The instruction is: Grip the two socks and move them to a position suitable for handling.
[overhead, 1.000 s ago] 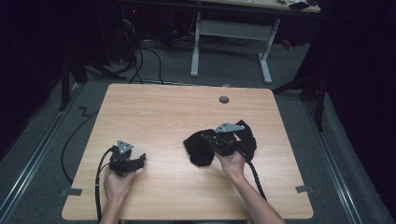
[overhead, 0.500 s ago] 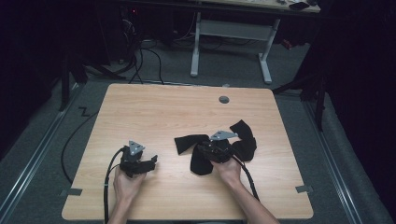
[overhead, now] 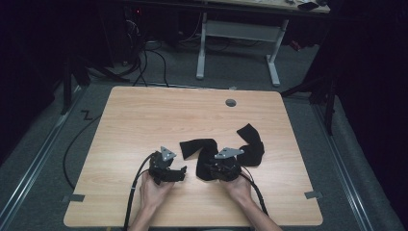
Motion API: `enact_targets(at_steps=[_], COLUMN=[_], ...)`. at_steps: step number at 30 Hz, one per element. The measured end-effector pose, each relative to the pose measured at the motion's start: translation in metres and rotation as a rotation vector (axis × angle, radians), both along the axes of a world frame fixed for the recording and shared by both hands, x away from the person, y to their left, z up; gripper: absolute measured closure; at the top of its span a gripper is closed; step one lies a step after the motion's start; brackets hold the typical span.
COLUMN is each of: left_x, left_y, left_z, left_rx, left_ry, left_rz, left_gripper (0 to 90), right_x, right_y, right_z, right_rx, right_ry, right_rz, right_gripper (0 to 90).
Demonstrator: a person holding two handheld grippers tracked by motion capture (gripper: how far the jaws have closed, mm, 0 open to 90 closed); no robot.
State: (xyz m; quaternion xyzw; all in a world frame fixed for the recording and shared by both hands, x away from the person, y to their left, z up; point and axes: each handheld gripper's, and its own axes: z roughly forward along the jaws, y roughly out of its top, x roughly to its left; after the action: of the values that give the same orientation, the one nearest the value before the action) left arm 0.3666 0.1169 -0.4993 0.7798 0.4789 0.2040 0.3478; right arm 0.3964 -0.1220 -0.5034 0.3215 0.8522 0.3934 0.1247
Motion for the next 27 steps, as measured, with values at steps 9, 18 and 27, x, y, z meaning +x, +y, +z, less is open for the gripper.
enact_targets(at_steps=[9,18,27], left_x=[0.013,0.016,0.014], left_y=[-0.032,-0.035,-0.032], left_z=[0.004,-0.003,-0.005], left_rx=[0.017,0.083,0.087], left_ry=[-0.005,-0.002,-0.013], left_rz=[0.003,0.022,0.019], left_gripper=[15.2,14.7,15.4], right_x=[-0.020,0.013,0.058], right_y=[0.016,-0.013,0.018], right_z=[-0.002,0.031,0.035], right_rx=[-0.006,0.096,-0.001], right_ry=[0.006,-0.049,-0.018], right_rz=[0.096,-0.060,-0.100], right_gripper=[63.3,61.6,63.2])
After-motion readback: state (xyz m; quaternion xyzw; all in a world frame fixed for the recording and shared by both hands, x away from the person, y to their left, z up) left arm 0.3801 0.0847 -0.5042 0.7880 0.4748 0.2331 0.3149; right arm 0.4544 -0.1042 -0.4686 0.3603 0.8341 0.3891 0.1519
